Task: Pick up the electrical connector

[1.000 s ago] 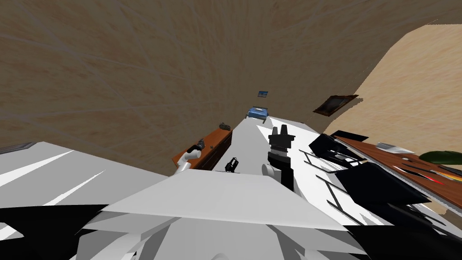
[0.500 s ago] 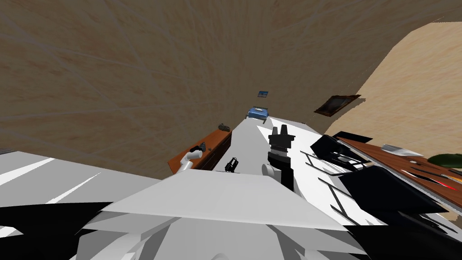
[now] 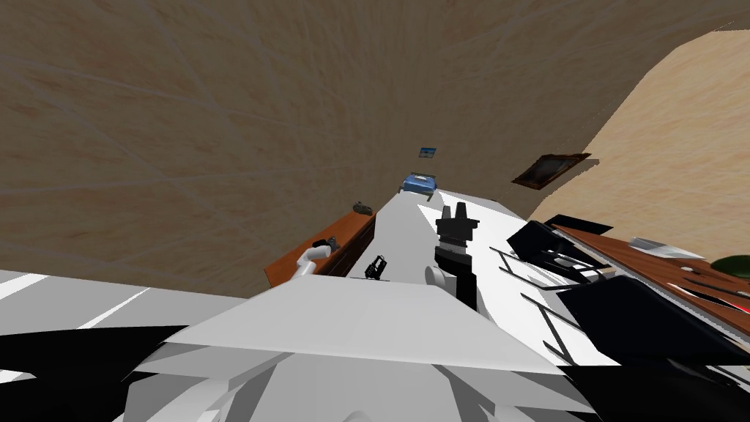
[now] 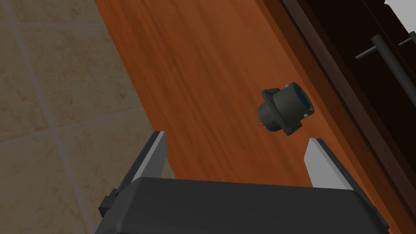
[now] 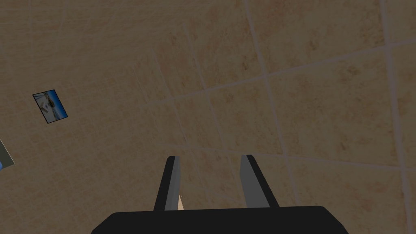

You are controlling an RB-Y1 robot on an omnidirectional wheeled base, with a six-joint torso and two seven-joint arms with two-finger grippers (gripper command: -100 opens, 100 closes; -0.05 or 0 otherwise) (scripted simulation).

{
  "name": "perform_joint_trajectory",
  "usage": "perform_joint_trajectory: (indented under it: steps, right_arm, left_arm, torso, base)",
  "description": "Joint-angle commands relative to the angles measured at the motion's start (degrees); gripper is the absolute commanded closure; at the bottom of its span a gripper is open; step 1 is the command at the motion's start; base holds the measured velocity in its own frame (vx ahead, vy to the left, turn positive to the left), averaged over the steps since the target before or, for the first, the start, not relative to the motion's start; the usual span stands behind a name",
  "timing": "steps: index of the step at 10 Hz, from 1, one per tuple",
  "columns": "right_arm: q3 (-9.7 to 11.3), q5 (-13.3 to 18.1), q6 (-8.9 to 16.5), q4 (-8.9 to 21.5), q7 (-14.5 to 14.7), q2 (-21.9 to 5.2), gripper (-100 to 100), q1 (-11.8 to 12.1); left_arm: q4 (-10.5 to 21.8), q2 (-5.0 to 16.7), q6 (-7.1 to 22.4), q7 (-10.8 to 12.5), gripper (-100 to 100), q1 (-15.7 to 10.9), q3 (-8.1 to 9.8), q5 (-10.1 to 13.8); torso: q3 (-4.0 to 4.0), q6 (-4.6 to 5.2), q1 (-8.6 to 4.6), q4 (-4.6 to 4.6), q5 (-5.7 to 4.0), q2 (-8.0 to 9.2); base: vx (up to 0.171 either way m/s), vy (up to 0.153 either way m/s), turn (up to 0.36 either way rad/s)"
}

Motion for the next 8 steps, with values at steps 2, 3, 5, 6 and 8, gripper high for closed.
perform_joint_trajectory:
  steps: [2, 3, 5, 6, 8]
  right_arm:
    - [0.0, 0.0, 0.0, 0.0, 0.0, 0.0, 0, 0.0]
    - [0.0, 0.0, 0.0, 0.0, 0.0, 0.0, 0, 0.0]
    - [0.0, 0.0, 0.0, 0.0, 0.0, 0.0, 0, 0.0]
    - [0.0, 0.0, 0.0, 0.0, 0.0, 0.0, 0, 0.0]
    - [0.0, 0.0, 0.0, 0.0, 0.0, 0.0, 0, 0.0]
  left_arm:
    - [2.8, -0.2, 1.6, -0.1, -100, -1.2, -0.27, -0.2]
    - [4.5, -0.3, 2.9, -0.1, -100, -1.7, -0.51, -0.4]
    - [7.4, -0.6, 5.1, -0.3, -100, -2.5, -0.94, -0.7]
    - [7.3, -0.6, 5.1, -0.3, -100, -2.5, -0.94, -0.7]
    - [8.6, -0.7, 6.0, -0.3, -100, -2.8, -1.11, -0.9]
  torso:
    - [0.01, 0.0, 0.01, 0.0, 0.0, 0.0]
    - [0.0, 0.01, 0.03, 0.01, 0.0, -0.01]
    - [-0.05, 0.0, 0.04, -0.01, 0.01, -0.1]
    - [-0.06, -0.01, 0.05, -0.02, 0.01, -0.12]
    - [0.06, 0.0, 0.13, 0.02, 0.02, 0.11]
  base:
    - [0.073, -0.016, 0.003]
    - [0.092, -0.011, -0.003]
    - [0.105, -0.01, 0.008]
    - [0.085, 0.012, 0.001]
    - [0.017, 0.01, -0.009]
